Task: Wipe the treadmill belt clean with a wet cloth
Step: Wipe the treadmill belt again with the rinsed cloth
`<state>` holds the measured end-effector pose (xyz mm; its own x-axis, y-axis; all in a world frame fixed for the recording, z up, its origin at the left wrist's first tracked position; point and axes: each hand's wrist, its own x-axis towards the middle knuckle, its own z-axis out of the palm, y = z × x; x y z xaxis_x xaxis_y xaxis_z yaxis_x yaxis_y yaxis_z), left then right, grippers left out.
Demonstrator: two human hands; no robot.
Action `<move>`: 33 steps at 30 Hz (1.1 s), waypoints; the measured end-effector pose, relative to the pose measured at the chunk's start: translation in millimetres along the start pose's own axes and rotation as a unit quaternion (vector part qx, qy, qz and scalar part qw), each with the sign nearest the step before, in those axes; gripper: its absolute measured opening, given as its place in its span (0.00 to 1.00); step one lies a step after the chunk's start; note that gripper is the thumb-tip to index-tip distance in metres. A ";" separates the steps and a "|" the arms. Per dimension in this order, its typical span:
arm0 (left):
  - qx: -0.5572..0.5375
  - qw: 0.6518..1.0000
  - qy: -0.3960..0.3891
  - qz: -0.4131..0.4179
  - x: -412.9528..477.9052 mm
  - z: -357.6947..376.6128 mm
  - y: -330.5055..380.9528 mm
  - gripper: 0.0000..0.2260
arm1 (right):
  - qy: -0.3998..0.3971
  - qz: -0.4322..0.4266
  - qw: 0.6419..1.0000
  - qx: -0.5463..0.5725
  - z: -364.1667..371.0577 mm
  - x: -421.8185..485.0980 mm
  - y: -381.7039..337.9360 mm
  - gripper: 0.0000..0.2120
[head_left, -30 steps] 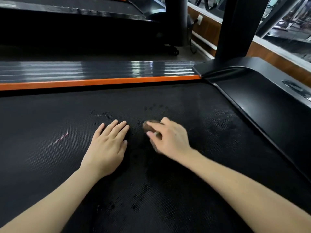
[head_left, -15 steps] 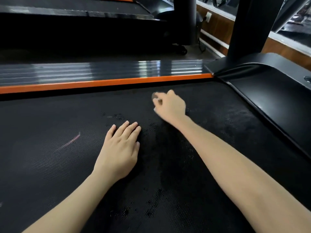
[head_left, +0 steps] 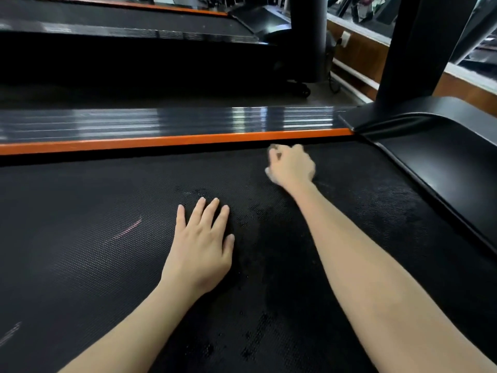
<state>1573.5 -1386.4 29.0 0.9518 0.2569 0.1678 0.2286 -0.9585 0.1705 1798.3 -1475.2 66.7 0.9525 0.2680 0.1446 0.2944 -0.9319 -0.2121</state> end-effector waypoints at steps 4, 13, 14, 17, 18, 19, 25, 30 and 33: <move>0.000 1.000 0.004 0.002 0.2 0.8 -1.5 0.30 | 0.024 -0.150 0.988 -0.036 1.8 -22.4 -19.2 0.18; 0.033 0.999 0.028 0.006 0.3 4.3 -0.4 0.25 | 0.018 0.113 0.992 -0.044 -6.3 35.0 27.7 0.18; 0.033 0.999 0.029 0.005 0.0 4.0 -0.5 0.25 | 0.015 0.075 0.997 -0.030 -0.7 30.2 8.7 0.18; 0.030 0.999 0.030 0.005 -1.1 3.6 -1.4 0.25 | 0.002 -0.082 0.997 -0.002 17.5 5.6 -42.7 0.16; 0.026 0.999 0.028 0.004 -1.1 3.0 -1.9 0.25 | -0.004 -0.125 0.992 0.004 18.9 -4.0 -51.6 0.16; 0.022 0.999 0.024 0.002 -1.1 2.0 -2.2 0.26 | -0.012 -0.156 0.988 0.007 17.7 -12.3 -54.2 0.17; -0.011 1.000 -0.011 -0.010 -2.4 -5.1 0.2 0.34 | -0.031 -0.286 0.956 0.063 -3.0 -92.7 -0.2 0.17; -0.008 1.000 -0.020 -0.014 -4.2 -9.7 1.6 0.32 | 0.008 -0.386 0.919 0.083 -17.1 -172.7 50.0 0.19; 0.001 0.999 -0.035 -0.020 -4.4 -10.1 3.8 0.24 | 0.023 -0.365 0.930 0.048 -13.4 -149.2 41.6 0.18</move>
<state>1568.2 -1389.9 38.8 0.9541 0.2849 0.0924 0.2663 -0.9481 0.1739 1667.4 -1557.2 49.3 0.4935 0.8071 0.3242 0.8682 -0.4796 -0.1275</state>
